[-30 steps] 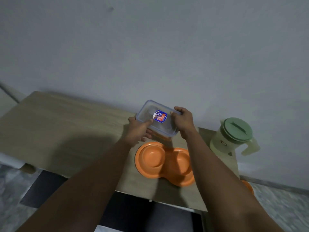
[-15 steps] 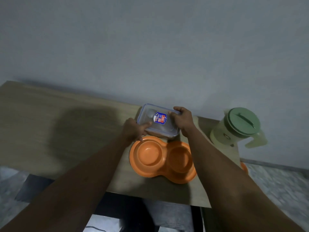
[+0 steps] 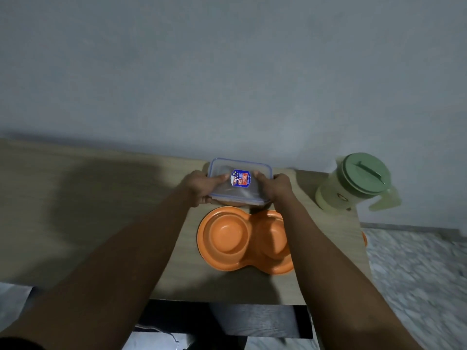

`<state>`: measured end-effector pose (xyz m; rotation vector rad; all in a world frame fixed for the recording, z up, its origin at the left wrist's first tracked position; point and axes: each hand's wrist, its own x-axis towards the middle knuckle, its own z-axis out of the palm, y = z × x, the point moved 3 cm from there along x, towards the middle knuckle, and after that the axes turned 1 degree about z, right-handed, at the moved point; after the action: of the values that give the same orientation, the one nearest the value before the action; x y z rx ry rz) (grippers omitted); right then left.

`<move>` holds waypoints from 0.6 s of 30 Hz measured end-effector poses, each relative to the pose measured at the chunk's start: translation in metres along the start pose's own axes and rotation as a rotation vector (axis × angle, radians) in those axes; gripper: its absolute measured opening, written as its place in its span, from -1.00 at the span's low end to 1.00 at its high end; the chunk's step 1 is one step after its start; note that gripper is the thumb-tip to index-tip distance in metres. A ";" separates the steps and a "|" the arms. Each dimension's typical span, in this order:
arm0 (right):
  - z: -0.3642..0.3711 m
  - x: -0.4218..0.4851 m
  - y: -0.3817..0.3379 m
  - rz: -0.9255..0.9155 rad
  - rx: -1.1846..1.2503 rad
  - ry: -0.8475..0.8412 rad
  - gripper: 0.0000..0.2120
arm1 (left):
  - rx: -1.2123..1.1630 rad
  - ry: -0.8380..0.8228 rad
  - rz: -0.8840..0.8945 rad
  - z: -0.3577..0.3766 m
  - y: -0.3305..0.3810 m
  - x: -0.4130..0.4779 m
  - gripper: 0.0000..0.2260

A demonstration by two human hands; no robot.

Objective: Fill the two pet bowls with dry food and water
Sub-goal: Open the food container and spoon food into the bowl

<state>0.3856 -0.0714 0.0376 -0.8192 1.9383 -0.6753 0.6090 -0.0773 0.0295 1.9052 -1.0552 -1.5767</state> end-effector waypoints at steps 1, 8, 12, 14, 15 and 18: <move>-0.001 -0.001 -0.001 0.007 0.018 -0.011 -0.35 | -0.039 -0.027 -0.026 0.001 0.000 0.001 -0.57; 0.001 -0.002 0.001 0.095 0.099 -0.075 -0.10 | -0.114 -0.114 -0.090 0.003 0.004 0.000 -0.67; -0.005 -0.006 -0.008 0.015 -0.022 0.046 -0.11 | -0.034 -0.015 -0.015 0.002 0.005 0.002 -0.58; -0.006 -0.013 -0.008 -0.010 -0.058 0.066 -0.12 | 0.013 0.001 -0.007 -0.001 0.006 0.003 -0.50; -0.005 -0.016 -0.006 -0.007 -0.052 0.073 -0.10 | 0.080 0.019 0.022 -0.005 0.010 0.005 -0.38; -0.006 -0.027 0.006 0.033 0.042 0.125 0.01 | 0.481 0.103 0.190 -0.014 0.032 0.014 0.07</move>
<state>0.3890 -0.0467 0.0500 -0.7322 2.0386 -0.7606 0.6143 -0.1095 0.0484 2.0779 -1.6267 -1.1779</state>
